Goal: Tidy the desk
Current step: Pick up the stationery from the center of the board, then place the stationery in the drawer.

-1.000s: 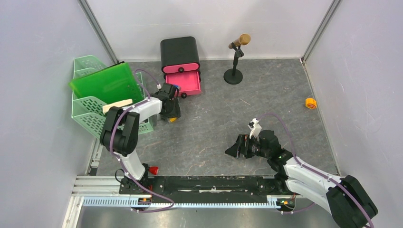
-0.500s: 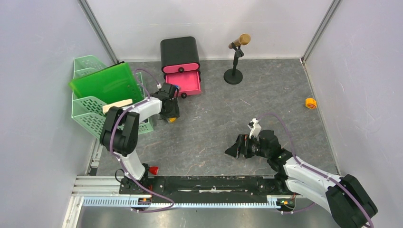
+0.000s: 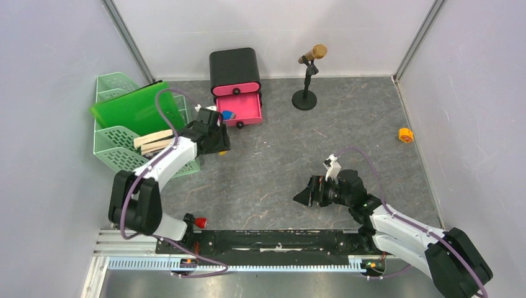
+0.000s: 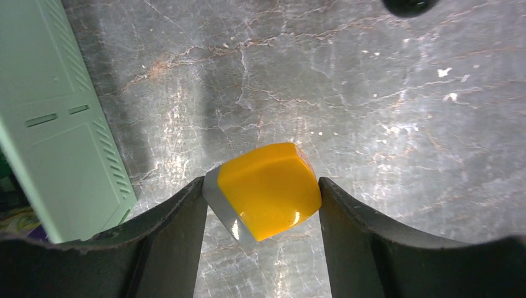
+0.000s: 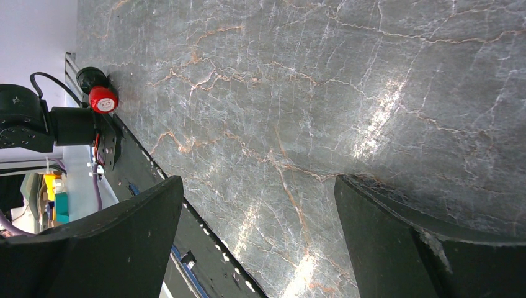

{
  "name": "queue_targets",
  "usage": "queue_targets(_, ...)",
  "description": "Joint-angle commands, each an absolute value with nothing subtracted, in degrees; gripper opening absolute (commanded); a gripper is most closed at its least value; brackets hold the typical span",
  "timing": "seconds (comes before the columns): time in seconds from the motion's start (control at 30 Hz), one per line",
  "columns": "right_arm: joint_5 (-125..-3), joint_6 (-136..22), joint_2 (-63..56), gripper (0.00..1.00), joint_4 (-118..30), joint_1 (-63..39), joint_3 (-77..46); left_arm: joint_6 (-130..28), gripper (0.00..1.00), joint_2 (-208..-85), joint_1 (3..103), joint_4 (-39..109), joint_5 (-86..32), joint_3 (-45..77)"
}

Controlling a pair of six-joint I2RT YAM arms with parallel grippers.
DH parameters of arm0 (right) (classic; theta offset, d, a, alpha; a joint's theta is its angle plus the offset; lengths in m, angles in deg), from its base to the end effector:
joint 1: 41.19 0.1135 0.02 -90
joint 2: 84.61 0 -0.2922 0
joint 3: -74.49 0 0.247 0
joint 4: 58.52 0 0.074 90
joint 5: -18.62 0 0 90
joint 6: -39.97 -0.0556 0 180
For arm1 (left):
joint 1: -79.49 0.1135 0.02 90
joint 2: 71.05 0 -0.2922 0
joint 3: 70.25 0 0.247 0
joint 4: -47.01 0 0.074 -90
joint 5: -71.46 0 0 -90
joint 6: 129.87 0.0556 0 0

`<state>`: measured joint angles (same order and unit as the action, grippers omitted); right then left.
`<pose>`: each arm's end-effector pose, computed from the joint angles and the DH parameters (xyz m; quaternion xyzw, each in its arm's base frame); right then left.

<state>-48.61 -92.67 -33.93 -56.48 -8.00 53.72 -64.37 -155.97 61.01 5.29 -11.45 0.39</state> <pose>0.1181 0.1030 0.1501 -0.0248 0.8622 0.4285 0.2692 0.2921 -0.0904 0.2365 -0.0682 0.9522 -0.0519 0.2932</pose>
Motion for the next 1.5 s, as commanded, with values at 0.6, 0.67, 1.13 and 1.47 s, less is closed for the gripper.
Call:
queue_targets(0.6, -48.88, -92.31, -33.11, 0.99, -52.36, -8.09, 53.84, -62.36, 0.59, -138.61, 61.13, 16.32, -16.97, 0.46)
queue_targets(0.67, -48.88, -92.31, -33.02, 0.98, -52.31, -8.13, 53.85, -62.29, 0.59, -140.13, 61.17, 17.40, -18.01, 1.85)
queue_targets(1.13, -48.32, -91.96, -31.38, 0.99, -52.81, -8.14, 53.52, -63.33, 0.54, -159.16, 61.12, 21.19, -25.18, 17.98)
queue_targets(1.47, -47.69, -91.65, -29.81, 0.99, -53.38, -8.16, 53.32, -62.73, 0.53, -173.04, 61.14, 18.35, -23.56, 28.84)
